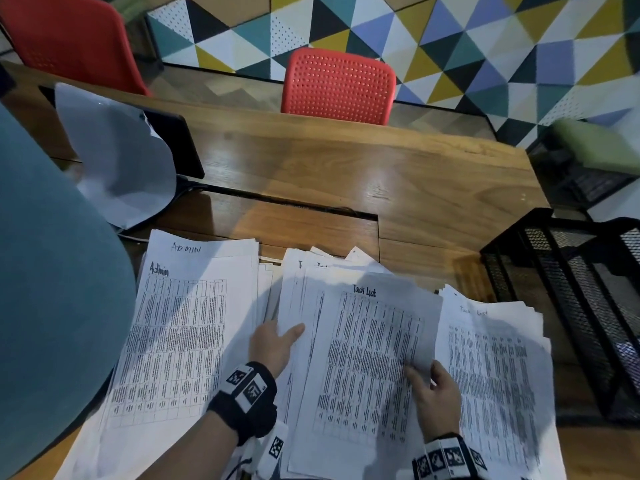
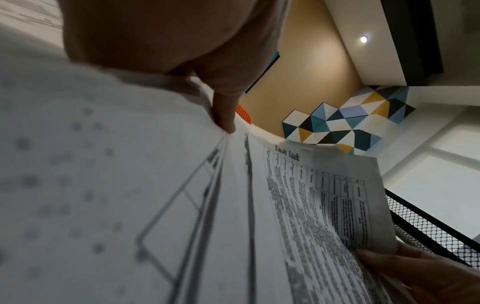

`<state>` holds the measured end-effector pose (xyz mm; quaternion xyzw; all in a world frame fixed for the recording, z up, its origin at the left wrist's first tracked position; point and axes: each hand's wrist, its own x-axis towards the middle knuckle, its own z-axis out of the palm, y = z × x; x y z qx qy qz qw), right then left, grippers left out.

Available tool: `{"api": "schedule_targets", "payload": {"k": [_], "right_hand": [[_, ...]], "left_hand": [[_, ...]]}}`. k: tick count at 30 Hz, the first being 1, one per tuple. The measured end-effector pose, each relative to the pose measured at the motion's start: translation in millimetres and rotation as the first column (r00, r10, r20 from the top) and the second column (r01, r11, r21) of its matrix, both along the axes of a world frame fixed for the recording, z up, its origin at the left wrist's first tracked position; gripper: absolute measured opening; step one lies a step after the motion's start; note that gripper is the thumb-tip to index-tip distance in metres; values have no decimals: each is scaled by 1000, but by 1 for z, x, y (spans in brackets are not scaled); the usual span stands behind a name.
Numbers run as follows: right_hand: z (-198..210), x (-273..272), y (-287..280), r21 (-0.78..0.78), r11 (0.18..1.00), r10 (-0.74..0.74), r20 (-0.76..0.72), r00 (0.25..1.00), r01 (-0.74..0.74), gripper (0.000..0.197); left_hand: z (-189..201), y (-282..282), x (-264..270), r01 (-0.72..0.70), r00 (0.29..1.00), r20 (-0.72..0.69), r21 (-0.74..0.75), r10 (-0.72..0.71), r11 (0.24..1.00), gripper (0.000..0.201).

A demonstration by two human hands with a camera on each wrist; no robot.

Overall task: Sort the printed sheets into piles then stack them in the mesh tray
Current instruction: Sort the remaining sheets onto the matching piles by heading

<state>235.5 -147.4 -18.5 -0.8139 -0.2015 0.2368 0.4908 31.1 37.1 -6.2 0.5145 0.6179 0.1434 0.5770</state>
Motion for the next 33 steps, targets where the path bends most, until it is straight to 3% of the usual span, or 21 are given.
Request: {"api": "schedule_targets", "payload": {"k": [1,4,7,11,13,16,17,18,20,21,23,27,31,33], "right_hand": [[1,0,-1,6,1000,-16,2,1000,16,11],[4,-1,-2,34,999,-26,13,1000,25,7],[1,2,-6,85,995,-50,-12,999,51,13],[5,8,-10,214,973,-36,-218,975,84,24],[12,5,-9,300,947,5,-364,931,112,27],[12,11,-5,391,908,85,-526,846,152,30],[12,13,-4,454,875,140,-566,812,165,24],[7,17,-5,452,879,137,-545,827,152,26],[-9,24,-12,281,948,21,-525,851,150,62],[-14,25,-13,216,968,-13,-467,884,128,65],[-6,14,-8,174,981,-10,-409,913,89,34],[-1,11,-1,85,996,43,-392,919,-11,55],[-1,11,-3,21,999,42,-254,966,-37,20],[-3,12,-5,29,1000,2,-205,979,4,17]], "left_hand": [[2,0,1,-7,1000,-1,-20,7,1000,28],[-5,-2,5,-68,996,52,-56,71,996,65],[-14,-1,5,-96,994,43,-48,98,994,60],[-23,0,1,-93,995,27,-45,94,995,53],[-17,1,1,-70,995,64,-43,73,997,48],[-11,2,0,-35,982,184,-58,45,998,20],[-9,3,0,-27,977,207,-68,40,997,26],[-8,2,0,-17,972,234,-78,35,997,33],[-8,2,-2,16,958,287,-71,5,997,43],[-8,2,-3,27,948,318,-75,-2,997,43],[0,1,-5,72,928,370,-96,-31,993,39],[15,0,-6,111,901,432,-124,-47,986,27],[15,2,-5,41,924,382,-109,3,993,21],[13,2,-5,-5,924,380,-112,48,994,16]]}}
